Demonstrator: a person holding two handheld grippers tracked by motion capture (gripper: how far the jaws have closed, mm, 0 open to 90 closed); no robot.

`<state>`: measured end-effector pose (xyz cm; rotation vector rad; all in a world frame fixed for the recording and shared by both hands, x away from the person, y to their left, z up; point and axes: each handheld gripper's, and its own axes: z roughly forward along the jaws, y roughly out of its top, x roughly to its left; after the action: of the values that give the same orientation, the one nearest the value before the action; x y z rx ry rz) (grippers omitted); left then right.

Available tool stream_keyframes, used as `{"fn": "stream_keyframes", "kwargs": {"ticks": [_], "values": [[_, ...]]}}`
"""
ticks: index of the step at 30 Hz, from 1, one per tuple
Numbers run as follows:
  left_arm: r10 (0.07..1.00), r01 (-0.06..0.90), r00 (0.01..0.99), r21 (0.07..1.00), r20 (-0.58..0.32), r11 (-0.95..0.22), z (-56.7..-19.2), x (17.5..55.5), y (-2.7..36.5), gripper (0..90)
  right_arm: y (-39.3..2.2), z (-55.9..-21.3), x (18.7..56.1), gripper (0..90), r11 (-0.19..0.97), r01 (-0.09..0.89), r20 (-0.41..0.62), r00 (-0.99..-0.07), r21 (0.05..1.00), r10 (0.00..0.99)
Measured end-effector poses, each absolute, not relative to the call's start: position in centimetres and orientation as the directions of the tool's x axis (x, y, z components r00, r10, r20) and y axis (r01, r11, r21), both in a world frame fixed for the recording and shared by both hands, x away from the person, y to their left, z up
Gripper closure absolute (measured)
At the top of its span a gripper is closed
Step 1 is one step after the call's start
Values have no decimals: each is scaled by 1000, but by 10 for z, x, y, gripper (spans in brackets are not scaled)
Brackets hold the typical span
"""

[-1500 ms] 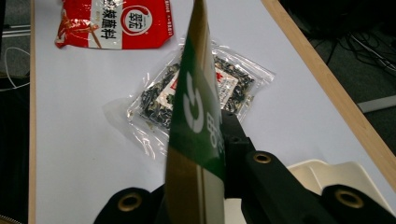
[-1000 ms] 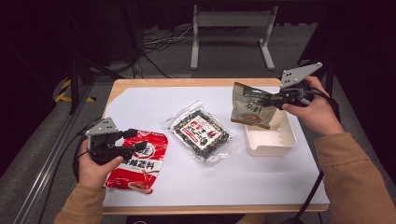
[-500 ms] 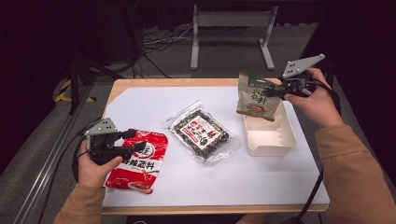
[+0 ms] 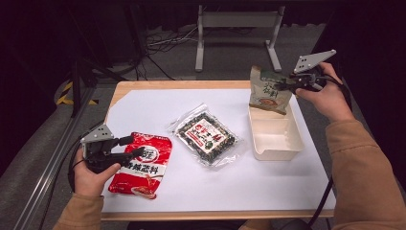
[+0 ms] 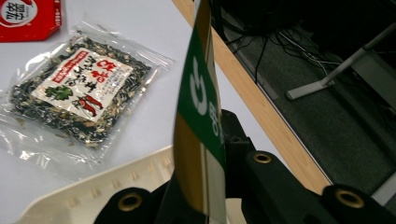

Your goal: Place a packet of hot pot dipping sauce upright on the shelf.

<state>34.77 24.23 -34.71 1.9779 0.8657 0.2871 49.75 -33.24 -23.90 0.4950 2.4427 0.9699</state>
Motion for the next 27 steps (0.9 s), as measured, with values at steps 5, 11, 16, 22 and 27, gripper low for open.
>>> {"fn": "stream_keyframes", "kwargs": {"ticks": [5, 11, 16, 22, 27], "values": [[687, 463, 715, 826, -132, -323, -349, 345, 247, 390, -338, -243, 508, 899, 693, 168, -291, -820, 701, 493], [696, 473, 704, 824, -141, -312, -350, 343, 250, 390, -342, -248, 519, 899, 699, 179, -296, -813, 692, 502], [696, 477, 702, 824, -149, -305, -351, 343, 250, 389, -345, -252, 526, 899, 707, 196, -308, -798, 680, 517], [691, 476, 707, 822, -146, -312, -351, 344, 250, 389, -341, -258, 531, 898, 724, 197, -332, -788, 661, 518], [692, 478, 706, 823, -151, -308, -352, 345, 249, 388, -339, -263, 535, 898, 735, 203, -351, -776, 647, 523]]}}
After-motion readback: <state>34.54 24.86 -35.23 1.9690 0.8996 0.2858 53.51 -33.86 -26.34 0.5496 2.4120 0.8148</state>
